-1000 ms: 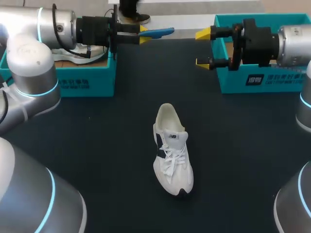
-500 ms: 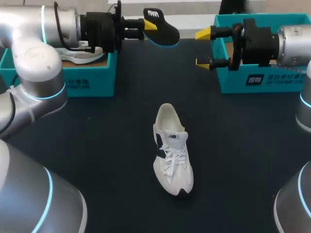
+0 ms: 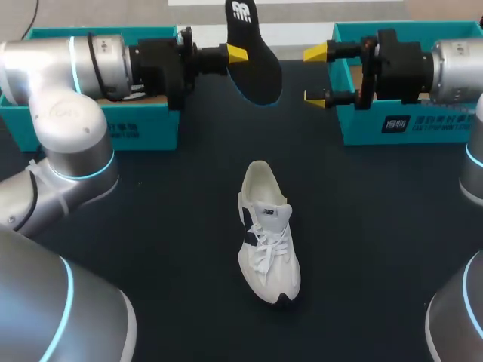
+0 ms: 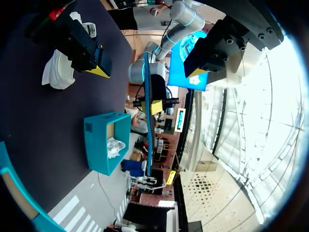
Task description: Take the shoe out of the shoebox, open the shoe tongue, remove and reinsert the insole, then place the shoe into the shoebox
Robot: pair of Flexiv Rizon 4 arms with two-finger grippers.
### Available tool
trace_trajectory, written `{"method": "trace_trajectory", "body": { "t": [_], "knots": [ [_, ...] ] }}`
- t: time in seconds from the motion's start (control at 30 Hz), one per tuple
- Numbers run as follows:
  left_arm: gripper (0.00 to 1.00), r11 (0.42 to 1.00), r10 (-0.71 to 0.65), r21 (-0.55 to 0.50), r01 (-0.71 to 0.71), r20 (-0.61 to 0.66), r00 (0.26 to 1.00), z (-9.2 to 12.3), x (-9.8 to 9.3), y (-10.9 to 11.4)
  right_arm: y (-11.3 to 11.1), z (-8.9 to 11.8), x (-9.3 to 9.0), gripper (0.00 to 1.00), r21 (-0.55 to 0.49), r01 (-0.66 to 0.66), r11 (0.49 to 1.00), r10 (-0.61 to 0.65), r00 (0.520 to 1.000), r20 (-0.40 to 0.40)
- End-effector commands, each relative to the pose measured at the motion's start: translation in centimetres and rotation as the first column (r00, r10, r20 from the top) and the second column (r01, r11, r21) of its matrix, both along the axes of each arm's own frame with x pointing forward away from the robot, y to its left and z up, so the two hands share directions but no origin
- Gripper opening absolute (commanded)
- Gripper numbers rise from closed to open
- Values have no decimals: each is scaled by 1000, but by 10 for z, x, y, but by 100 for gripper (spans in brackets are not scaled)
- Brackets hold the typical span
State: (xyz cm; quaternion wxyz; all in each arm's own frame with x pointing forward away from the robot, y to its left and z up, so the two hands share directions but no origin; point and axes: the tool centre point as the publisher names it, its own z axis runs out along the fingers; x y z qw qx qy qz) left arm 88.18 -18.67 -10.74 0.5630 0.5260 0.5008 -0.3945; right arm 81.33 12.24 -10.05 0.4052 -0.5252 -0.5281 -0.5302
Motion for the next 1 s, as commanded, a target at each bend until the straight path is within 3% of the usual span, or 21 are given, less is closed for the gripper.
{"method": "trace_trajectory", "body": {
  "t": [0.03, 0.23, 0.9, 0.97, 1.0],
  "knots": [
    [0, 999, -54, 7, 54, -28, 998, -8, -4, -6, 2, -1, 0, 100, 1, 3, 1000, -3, 1000, 0],
    [0, 992, -112, 45, 117, -92, 989, -14, -15, -15, 2, -1, 0, 100, 1, 3, 1000, -3, 1000, 0],
    [0, 987, -157, 35, 158, -36, 987, -14, -20, -39, 24, -6, -5, 100, 14, -110, 994, 110, 993, -39],
    [0, 987, -156, 33, 157, -34, 987, -13, -20, -42, 27, -7, -6, 84, 15, -119, 993, 119, 992, -43],
    [0, 987, -157, 28, 158, -32, 987, -13, -20, -43, 28, -8, -6, 82, 14, -119, 993, 120, 992, -44]
  ]
}}
